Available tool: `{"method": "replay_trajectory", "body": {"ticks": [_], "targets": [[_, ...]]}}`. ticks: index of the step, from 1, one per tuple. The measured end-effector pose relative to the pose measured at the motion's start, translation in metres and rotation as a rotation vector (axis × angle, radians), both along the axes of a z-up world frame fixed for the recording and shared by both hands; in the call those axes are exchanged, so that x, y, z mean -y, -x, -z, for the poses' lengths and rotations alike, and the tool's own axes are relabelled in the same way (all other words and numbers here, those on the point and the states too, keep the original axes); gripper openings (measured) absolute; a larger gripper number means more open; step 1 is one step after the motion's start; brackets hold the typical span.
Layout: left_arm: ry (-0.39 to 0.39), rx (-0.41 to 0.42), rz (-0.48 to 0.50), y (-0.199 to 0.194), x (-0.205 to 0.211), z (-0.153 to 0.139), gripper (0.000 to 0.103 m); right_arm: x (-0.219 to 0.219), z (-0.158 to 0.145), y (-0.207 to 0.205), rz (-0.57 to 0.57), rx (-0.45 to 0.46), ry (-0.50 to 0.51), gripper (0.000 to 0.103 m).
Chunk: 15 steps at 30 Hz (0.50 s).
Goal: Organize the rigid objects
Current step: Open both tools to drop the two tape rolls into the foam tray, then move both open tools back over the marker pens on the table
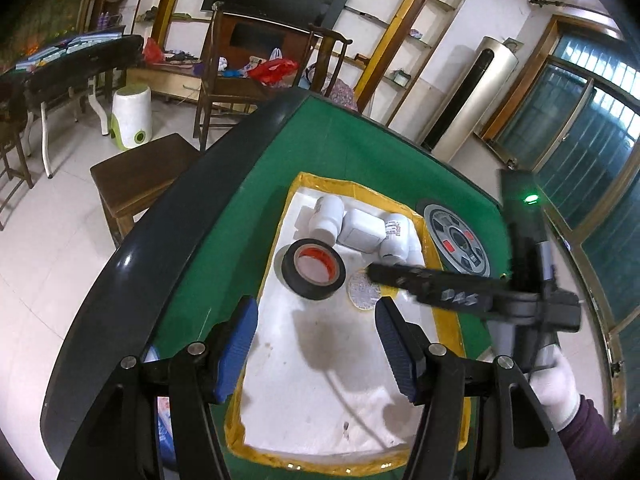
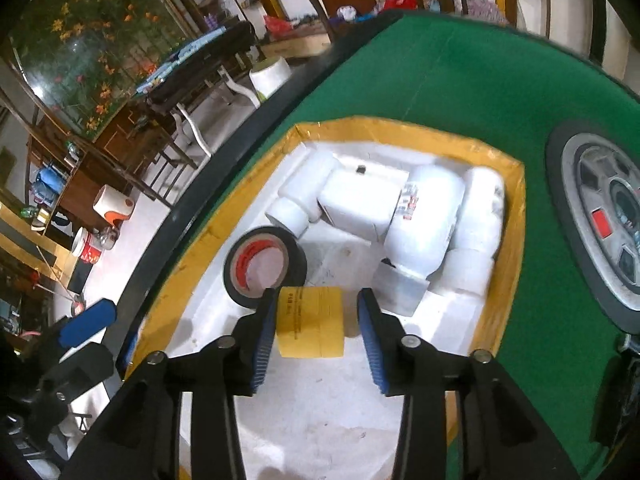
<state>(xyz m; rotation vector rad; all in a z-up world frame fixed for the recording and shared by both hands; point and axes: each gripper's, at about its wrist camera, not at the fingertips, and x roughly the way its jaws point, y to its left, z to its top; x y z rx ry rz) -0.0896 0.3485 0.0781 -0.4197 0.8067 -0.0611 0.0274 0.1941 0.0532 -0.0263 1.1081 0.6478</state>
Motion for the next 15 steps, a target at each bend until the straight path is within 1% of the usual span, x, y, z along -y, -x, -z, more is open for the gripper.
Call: {"method": "replay_trajectory", "body": {"ticks": [3, 5, 9, 10, 11, 12, 14, 15], "targets": [[-0.009, -0.009, 0.004, 0.003, 0.002, 0.001, 0.064, 0.013, -0.023, 0.013, 0.010, 0.075, -0.035, 0.053], [-0.019, -0.011, 0.006, 0.006, 0.008, 0.001, 0.064, 0.028, -0.040, 0.023, 0.028, 0.133, -0.060, 0.063], [-0.015, -0.019, 0.012, 0.009, 0.019, 0.002, 0.064, 0.066, -0.071, 0.042, 0.075, 0.230, -0.090, 0.067], [-0.011, -0.025, 0.016, 0.009, 0.024, 0.002, 0.064, 0.076, -0.078, 0.048, 0.090, 0.257, -0.093, 0.071], [-0.009, -0.028, 0.019, 0.010, 0.027, 0.002, 0.064, 0.089, -0.086, 0.055, 0.113, 0.298, -0.089, 0.075], [-0.007, -0.031, 0.026, 0.009, 0.033, 0.002, 0.064, 0.100, -0.091, 0.057, 0.131, 0.330, -0.084, 0.077], [-0.013, -0.032, 0.046, 0.009, 0.046, 0.000, 0.064, 0.129, -0.108, 0.073, 0.189, 0.430, -0.064, 0.078], [-0.018, -0.032, 0.057, 0.010, 0.052, -0.001, 0.064, 0.138, -0.113, 0.080, 0.209, 0.466, -0.056, 0.079]]}}
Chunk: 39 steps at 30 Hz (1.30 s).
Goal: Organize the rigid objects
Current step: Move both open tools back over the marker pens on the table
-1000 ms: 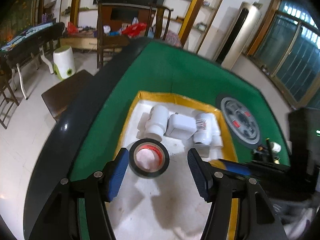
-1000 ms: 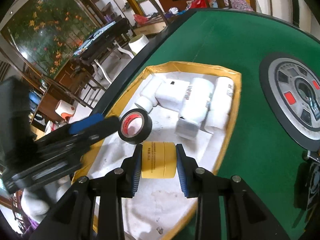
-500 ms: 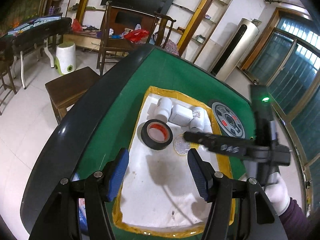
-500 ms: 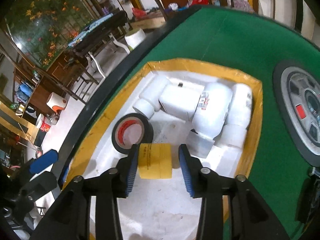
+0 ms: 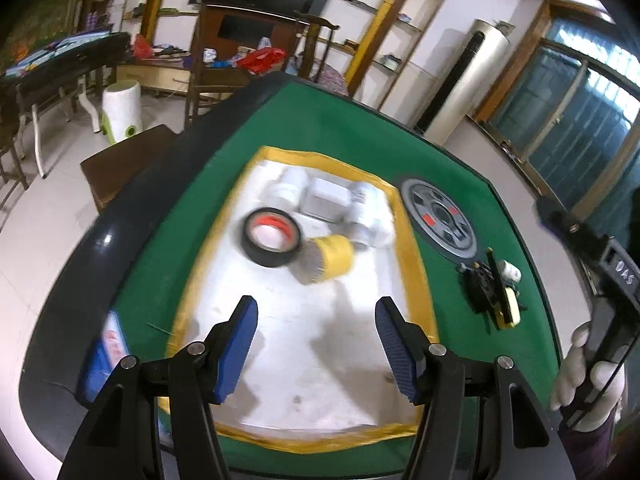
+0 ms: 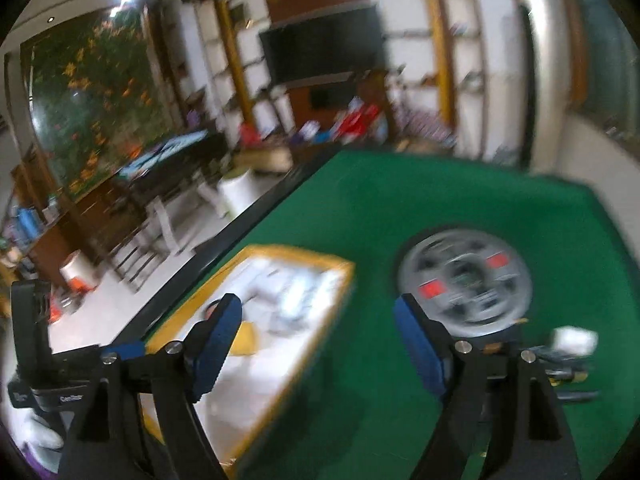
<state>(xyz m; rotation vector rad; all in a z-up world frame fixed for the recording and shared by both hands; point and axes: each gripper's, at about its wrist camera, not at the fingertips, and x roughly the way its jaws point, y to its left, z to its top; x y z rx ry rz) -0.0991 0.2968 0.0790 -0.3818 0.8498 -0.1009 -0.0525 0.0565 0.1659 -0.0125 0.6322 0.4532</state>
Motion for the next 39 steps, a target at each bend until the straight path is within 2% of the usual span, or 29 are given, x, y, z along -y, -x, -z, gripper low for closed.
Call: {"method": "replay_trajectory", "body": {"ticks": [1, 5, 7, 9, 11, 13, 17, 21, 26, 31, 35, 39], "targets": [[-0.005, 0.002, 0.012, 0.001, 0.007, -0.002, 0.064, 0.012, -0.006, 0.009, 0.030, 0.045, 0.011, 0.080], [-0.027, 0.010, 0.083, 0.001, 0.046, -0.010, 0.064, 0.065, -0.021, 0.045, 0.181, 0.260, 0.009, 0.103], [-0.041, 0.017, 0.123, 0.001, 0.065, -0.015, 0.064, 0.089, -0.017, 0.058, 0.209, 0.327, -0.043, 0.103], [-0.053, 0.020, 0.161, 0.001, 0.084, -0.018, 0.064, 0.111, -0.008, 0.049, 0.232, 0.252, -0.046, 0.103], [-0.065, 0.022, 0.199, 0.001, 0.102, -0.021, 0.064, 0.131, 0.005, 0.033, 0.221, 0.120, -0.061, 0.103], [-0.077, 0.017, 0.240, 0.001, 0.123, -0.023, 0.064, 0.152, 0.015, 0.028, 0.259, 0.071, -0.082, 0.103], [-0.086, -0.007, 0.287, 0.000, 0.152, -0.022, 0.064, 0.205, 0.033, 0.019, 0.390, 0.049, -0.107, 0.103], [-0.108, -0.032, 0.319, -0.003, 0.179, -0.017, 0.064, 0.264, 0.058, 0.004, 0.514, -0.014, -0.190, 0.103], [-0.123, -0.065, 0.328, -0.014, 0.202, -0.011, 0.064, 0.314, 0.089, -0.005, 0.621, -0.032, -0.235, 0.103], [-0.107, -0.105, 0.291, -0.033, 0.213, -0.005, 0.064, 0.337, 0.096, -0.004, 0.646, -0.036, -0.333, 0.103], [-0.117, -0.122, 0.293, -0.042, 0.225, -0.001, 0.064, 0.335, 0.099, -0.002, 0.611, -0.052, -0.353, 0.103], [-0.134, -0.138, 0.312, -0.054, 0.242, 0.004, 0.064, 0.327, 0.099, -0.005, 0.587, -0.067, -0.331, 0.103]]}}
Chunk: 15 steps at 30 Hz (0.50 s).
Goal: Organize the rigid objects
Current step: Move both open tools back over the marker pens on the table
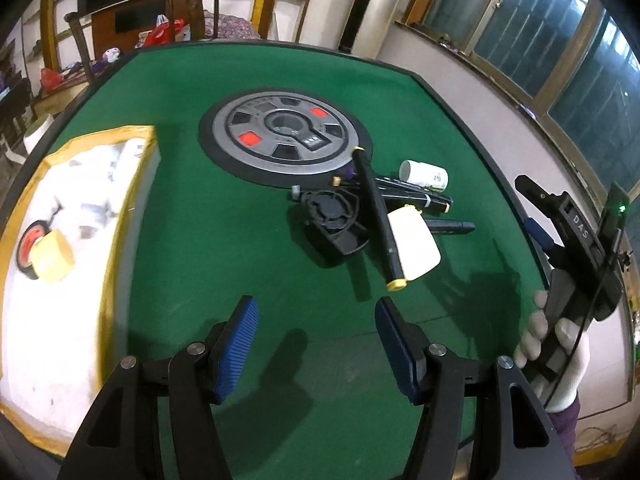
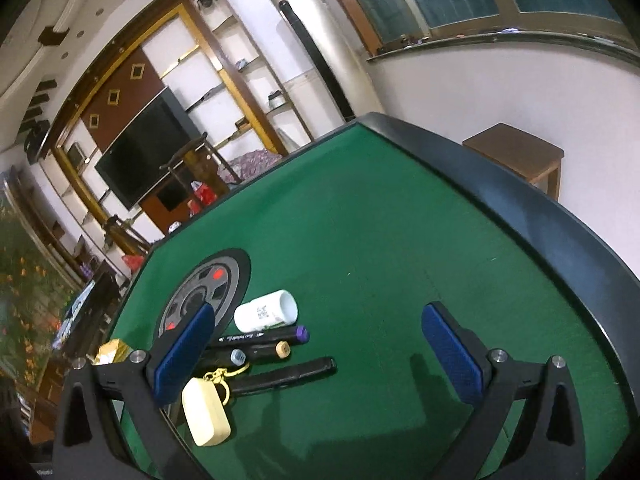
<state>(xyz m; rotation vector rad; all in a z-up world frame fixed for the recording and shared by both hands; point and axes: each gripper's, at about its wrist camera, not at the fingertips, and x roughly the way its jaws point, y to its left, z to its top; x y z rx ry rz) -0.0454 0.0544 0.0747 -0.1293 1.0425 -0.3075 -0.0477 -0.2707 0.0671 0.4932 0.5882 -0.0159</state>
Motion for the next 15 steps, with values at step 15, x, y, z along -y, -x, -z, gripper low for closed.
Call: {"method": "replay_trajectory", "body": {"ticks": [15], "targets": [[-0.138, 0.059, 0.089, -0.063, 0.095, 0.024, 0.068, -0.013, 0.008, -0.016, -0.007, -0.063, 0.092, 0.103]]}}
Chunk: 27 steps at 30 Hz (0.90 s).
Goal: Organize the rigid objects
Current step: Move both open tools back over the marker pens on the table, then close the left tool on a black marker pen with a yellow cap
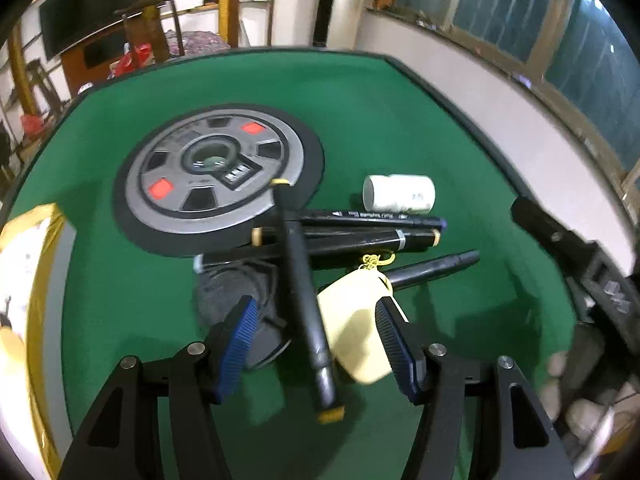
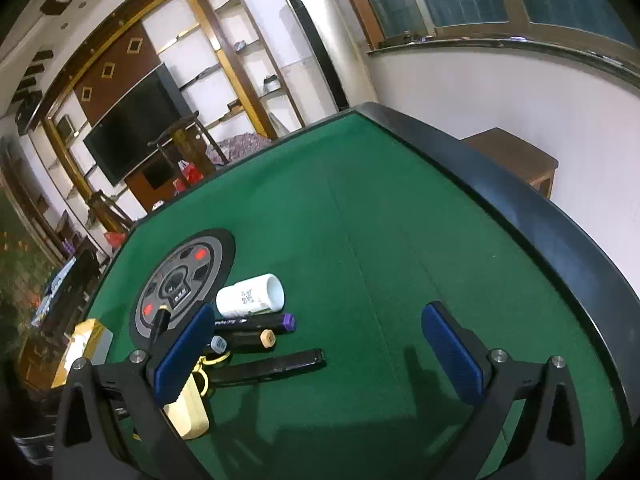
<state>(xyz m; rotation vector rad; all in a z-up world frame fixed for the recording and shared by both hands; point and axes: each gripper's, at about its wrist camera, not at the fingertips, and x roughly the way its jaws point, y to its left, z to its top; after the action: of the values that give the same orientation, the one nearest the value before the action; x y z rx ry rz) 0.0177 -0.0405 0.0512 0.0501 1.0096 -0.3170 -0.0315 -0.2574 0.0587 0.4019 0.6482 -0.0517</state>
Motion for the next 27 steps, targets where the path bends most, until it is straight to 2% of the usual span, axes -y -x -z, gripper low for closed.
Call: {"method": "replay_trajectory", "body": {"ticks": [1, 3, 4, 5, 7, 8, 9, 17, 27], "targets": [[-0.009, 0.021, 0.009, -0.001, 0.005, 0.002, 0.074, -0.002, 0.000, -0.001, -0.004, -0.003, 0.005, 0.103], [-0.015, 0.037, 0.039, -0.001, 0.008, 0.003, 0.074, -0.006, 0.001, -0.002, -0.014, -0.010, 0.019, 0.103], [-0.023, 0.043, 0.052, -0.001, 0.010, 0.002, 0.068, -0.008, 0.001, -0.003, -0.020, -0.012, 0.025, 0.103], [-0.026, 0.054, 0.055, 0.000, 0.009, 0.000, 0.062, -0.008, 0.001, -0.003, -0.023, -0.013, 0.030, 0.103], [-0.031, 0.058, 0.076, 0.004, 0.008, -0.004, 0.023, -0.010, 0.003, -0.004, -0.028, -0.015, 0.036, 0.103], [-0.029, 0.043, 0.090, 0.005, 0.007, -0.004, 0.016, -0.011, 0.003, -0.005, -0.031, -0.020, 0.037, 0.103], [-0.017, 0.014, 0.105, 0.006, 0.004, -0.002, 0.014, -0.011, 0.004, -0.005, -0.034, -0.023, 0.037, 0.103], [0.010, -0.078, 0.120, 0.037, -0.030, 0.015, 0.014, -0.010, 0.007, -0.007, -0.029, -0.043, 0.034, 0.103], [0.080, -0.043, 0.110, 0.069, -0.059, 0.000, 0.015, -0.012, 0.010, -0.014, -0.021, -0.068, 0.059, 0.103]]}}
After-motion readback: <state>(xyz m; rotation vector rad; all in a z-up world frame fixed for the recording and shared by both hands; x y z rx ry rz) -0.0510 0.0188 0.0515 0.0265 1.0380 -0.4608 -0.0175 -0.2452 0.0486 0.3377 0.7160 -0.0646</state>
